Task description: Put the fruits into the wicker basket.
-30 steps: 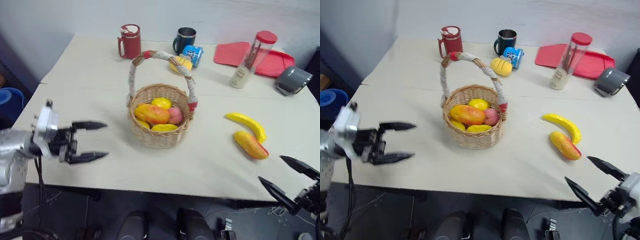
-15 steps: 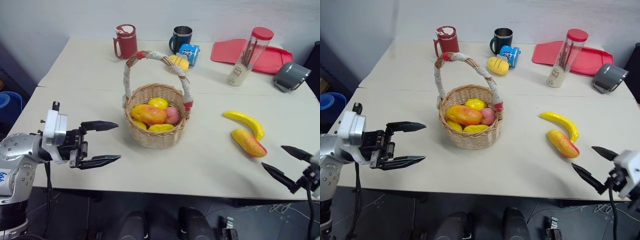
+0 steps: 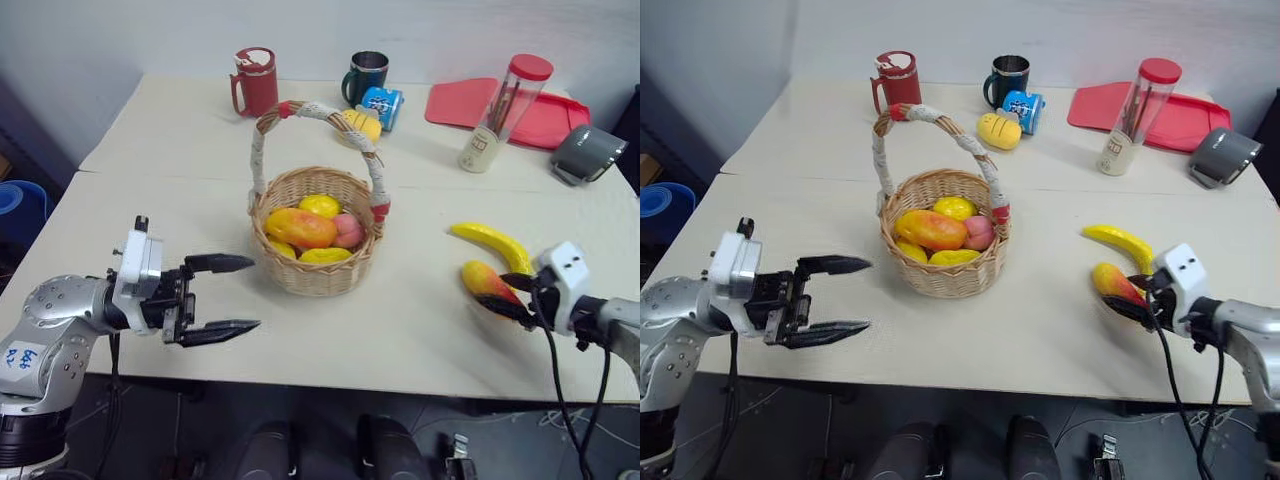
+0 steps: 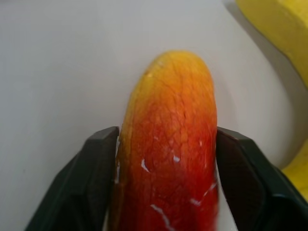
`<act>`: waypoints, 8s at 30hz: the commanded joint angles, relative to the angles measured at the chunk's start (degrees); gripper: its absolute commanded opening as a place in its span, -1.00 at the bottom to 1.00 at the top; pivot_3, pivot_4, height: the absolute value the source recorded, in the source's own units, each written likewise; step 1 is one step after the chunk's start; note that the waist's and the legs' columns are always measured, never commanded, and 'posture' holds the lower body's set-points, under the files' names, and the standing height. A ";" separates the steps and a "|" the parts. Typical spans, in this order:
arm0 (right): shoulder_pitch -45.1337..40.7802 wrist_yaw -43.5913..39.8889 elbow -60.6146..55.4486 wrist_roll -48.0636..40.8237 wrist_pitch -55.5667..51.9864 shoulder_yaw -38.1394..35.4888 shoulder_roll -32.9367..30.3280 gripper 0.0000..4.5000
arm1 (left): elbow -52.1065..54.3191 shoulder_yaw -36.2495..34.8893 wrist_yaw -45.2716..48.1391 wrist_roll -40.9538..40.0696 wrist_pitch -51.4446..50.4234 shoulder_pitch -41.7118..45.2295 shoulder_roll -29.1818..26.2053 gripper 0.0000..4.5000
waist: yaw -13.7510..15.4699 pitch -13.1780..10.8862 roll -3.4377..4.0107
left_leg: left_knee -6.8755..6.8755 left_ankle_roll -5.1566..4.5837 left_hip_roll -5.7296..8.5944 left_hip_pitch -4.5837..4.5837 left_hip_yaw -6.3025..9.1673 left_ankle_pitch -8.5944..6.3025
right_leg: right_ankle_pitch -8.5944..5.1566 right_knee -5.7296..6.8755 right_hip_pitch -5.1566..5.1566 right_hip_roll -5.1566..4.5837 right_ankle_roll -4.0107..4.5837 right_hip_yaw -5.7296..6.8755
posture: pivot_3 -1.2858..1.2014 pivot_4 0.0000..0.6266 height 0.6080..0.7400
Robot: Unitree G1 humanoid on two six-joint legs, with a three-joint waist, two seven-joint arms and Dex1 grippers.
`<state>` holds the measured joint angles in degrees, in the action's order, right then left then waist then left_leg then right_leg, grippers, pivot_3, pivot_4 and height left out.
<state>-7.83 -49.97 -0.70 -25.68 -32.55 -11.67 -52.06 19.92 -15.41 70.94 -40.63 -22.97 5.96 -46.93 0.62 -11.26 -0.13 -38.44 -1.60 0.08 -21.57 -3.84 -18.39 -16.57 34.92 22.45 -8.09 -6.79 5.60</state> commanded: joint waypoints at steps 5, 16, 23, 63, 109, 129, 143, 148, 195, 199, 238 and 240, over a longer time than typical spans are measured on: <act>-0.61 -12.45 -2.13 -3.23 3.58 -2.17 -3.26 -0.15 | 2.69 -3.74 -0.86 -6.34 -2.58 -0.51 -0.43 1.00 | 0.22 -0.02 0.03 | -0.02 0.00 -0.01 0.00 0.03 0.00 | 0.00 0.01 -0.02 -0.01 0.00 0.01 | 0.03 -0.52 1.00; -25.18 14.90 -26.37 -46.33 -24.73 5.02 18.56 -0.15 | 0.42 -9.04 -4.73 -7.24 -5.01 -4.50 -1.65 1.00 | -1.46 -0.04 -0.24 | 0.27 0.61 -0.68 0.11 0.17 0.06 | -0.01 -0.10 0.00 0.23 0.42 0.12 | 0.03 -0.52 1.00; -37.07 32.23 -17.08 -29.39 -25.31 18.32 33.28 -0.15 | 3.14 -15.62 -8.50 -5.60 -2.01 -13.18 1.39 1.00 | -1.63 -0.03 -0.22 | 0.23 0.72 -0.77 -0.40 0.05 0.13 | -0.03 0.36 0.69 0.40 0.57 0.06 | 0.03 -0.52 1.00; 34.49 3.79 -1.91 -6.81 33.99 -35.46 25.41 0.99 | -10.83 4.94 -3.93 0.27 1.99 17.46 5.82 1.00 | 0.15 0.08 -0.30 | 0.15 0.43 -0.64 -0.33 -0.40 0.27 | 0.06 0.35 0.80 0.66 0.47 -0.01 | 0.03 -0.52 1.00; -12.18 -25.79 -9.24 -20.12 -16.31 -4.50 -5.03 -0.63 | 0.01 -7.10 -15.14 0.35 6.72 -4.19 7.59 1.00 | -1.03 -0.12 0.11 | 0.28 0.48 -0.99 0.18 -0.74 0.07 | 0.18 0.07 0.27 0.58 0.46 -0.28 | 0.03 -0.52 1.00; -41.38 37.98 -19.05 -13.30 -23.97 17.05 47.06 -0.63 | 6.75 -14.56 -20.75 -3.04 3.84 -14.00 8.44 1.00 | -2.36 0.07 -0.44 | 0.12 0.40 -0.71 -1.13 -1.00 0.28 | 0.31 0.82 1.97 0.47 0.75 -0.09 | 0.03 -0.52 1.00; -41.98 36.49 -12.87 -1.64 -21.35 21.75 44.67 0.37 | 10.46 -15.40 -25.40 -5.78 1.09 -11.72 7.15 1.00 | -2.43 0.08 -0.45 | 0.18 0.45 -0.87 -0.94 -1.30 0.35 | 0.32 0.90 2.00 0.55 0.75 -0.20 | 0.03 -0.52 1.00; -40.23 29.03 -15.32 -4.02 -20.60 21.62 42.72 0.97 | 10.18 -15.22 -25.59 -5.05 1.62 -11.64 7.26 1.00 | -2.49 0.08 -0.45 | 0.21 0.45 -0.90 -0.91 -1.34 0.34 | 0.32 0.90 2.03 0.58 0.75 -0.23 | 0.03 -0.52 1.00; -47.56 -36.58 28.23 3.21 23.97 11.12 20.25 -0.94 | 6.49 -11.25 -20.61 -5.65 2.67 -6.23 5.95 1.00 | -1.72 0.08 -0.54 | 0.11 0.42 -0.91 -0.73 -1.43 0.26 | 0.37 0.73 1.77 0.44 0.69 -0.24 | 0.03 -0.52 1.00; -34.79 -25.16 8.31 -2.08 12.82 0.50 11.86 -0.94 | 5.28 -10.41 -21.43 -6.08 2.75 -5.16 7.50 1.00 | -1.06 0.06 -0.50 | 0.09 0.40 -0.89 -0.76 -1.45 0.21 | 0.37 0.67 1.76 0.44 0.69 -0.11 | 0.03 -0.52 1.00; -0.21 -11.53 12.18 -2.20 36.80 -25.58 0.97 0.97 | -6.34 -0.60 -18.52 12.54 12.15 -3.83 7.41 1.00 | -0.64 0.06 -0.46 | -0.18 0.23 -0.92 -0.59 -1.68 0.20 | 0.49 0.66 1.63 0.56 0.65 -0.17 | 0.03 -0.52 1.00; 3.36 -16.68 11.85 -2.57 39.46 -25.08 0.01 0.97 | -7.94 -1.35 -18.67 12.28 11.49 -5.44 7.53 1.00 | -0.73 0.06 -0.46 | -0.18 0.20 -0.96 -0.33 -1.63 0.16 | 0.49 0.47 1.30 0.56 0.66 -0.11 | 0.03 -0.52 1.00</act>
<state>-5.57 -62.55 13.10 -26.88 4.12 -35.55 -50.88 12.42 -14.94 52.23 -28.26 -11.93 1.49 -38.98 -0.11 -11.20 -0.59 -38.56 -1.41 -0.89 -21.69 -5.48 -18.28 -16.08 35.33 23.57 -7.53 -6.13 5.48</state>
